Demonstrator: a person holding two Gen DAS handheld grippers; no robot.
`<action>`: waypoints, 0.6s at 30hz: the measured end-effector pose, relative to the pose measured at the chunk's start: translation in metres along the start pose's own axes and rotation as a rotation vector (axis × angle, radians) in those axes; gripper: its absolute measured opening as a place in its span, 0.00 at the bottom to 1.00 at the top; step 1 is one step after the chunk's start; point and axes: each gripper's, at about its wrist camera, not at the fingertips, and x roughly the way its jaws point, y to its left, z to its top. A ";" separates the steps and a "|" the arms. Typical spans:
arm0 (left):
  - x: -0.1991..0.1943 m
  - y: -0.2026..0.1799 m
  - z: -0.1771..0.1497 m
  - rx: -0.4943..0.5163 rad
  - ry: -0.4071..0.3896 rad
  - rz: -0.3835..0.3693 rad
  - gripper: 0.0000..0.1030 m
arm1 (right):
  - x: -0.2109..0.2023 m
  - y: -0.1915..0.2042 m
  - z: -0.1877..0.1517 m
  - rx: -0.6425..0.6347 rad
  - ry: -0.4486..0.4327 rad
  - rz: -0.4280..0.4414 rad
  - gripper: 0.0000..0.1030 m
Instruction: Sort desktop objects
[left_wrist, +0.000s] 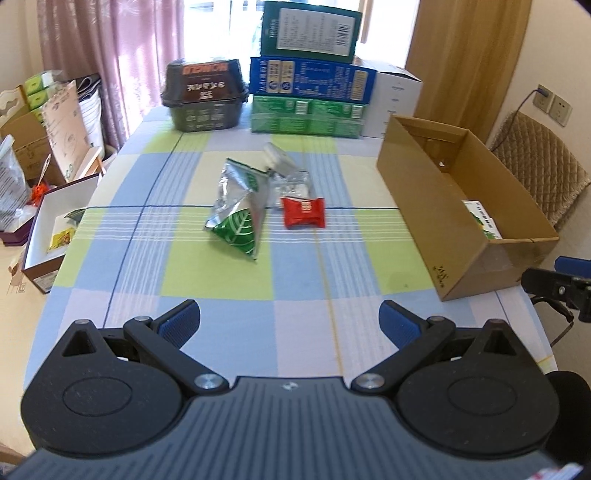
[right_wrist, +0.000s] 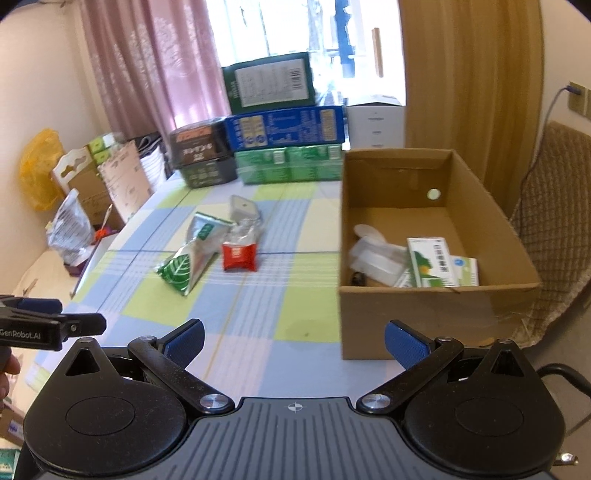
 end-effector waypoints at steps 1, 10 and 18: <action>0.000 0.003 -0.001 -0.004 0.000 0.003 0.98 | 0.002 0.003 0.000 -0.006 0.004 0.004 0.98; 0.002 0.026 -0.005 -0.033 0.004 0.019 0.98 | 0.018 0.029 -0.001 -0.047 0.023 0.029 0.98; 0.008 0.042 -0.010 -0.052 0.011 0.026 0.98 | 0.031 0.049 -0.001 -0.080 0.040 0.049 0.98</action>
